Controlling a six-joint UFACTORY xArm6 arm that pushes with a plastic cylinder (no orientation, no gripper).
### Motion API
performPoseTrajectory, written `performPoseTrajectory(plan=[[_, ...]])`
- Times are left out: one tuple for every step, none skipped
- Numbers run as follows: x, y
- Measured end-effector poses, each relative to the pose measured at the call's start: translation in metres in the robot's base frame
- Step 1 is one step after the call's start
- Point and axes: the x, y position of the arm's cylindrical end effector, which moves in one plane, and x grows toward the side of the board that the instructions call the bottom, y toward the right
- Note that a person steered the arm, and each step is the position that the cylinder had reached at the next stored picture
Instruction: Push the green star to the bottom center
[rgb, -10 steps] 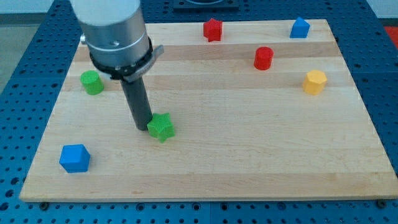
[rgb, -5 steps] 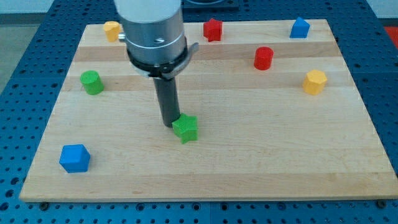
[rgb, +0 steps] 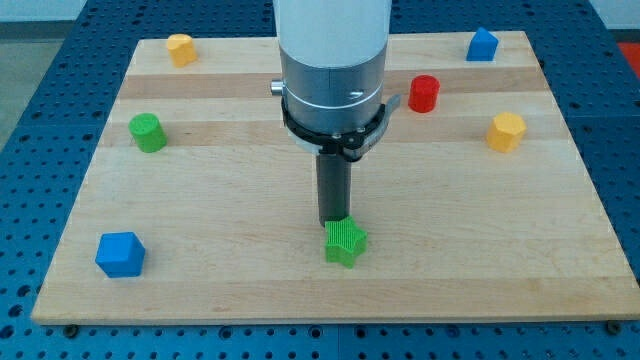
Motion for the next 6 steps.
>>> performPoseTrajectory(plan=[[0.012,0.0],[0.016,0.0],[0.014,0.0],[-0.004,0.0],[-0.033,0.0],[-0.059,0.0]])
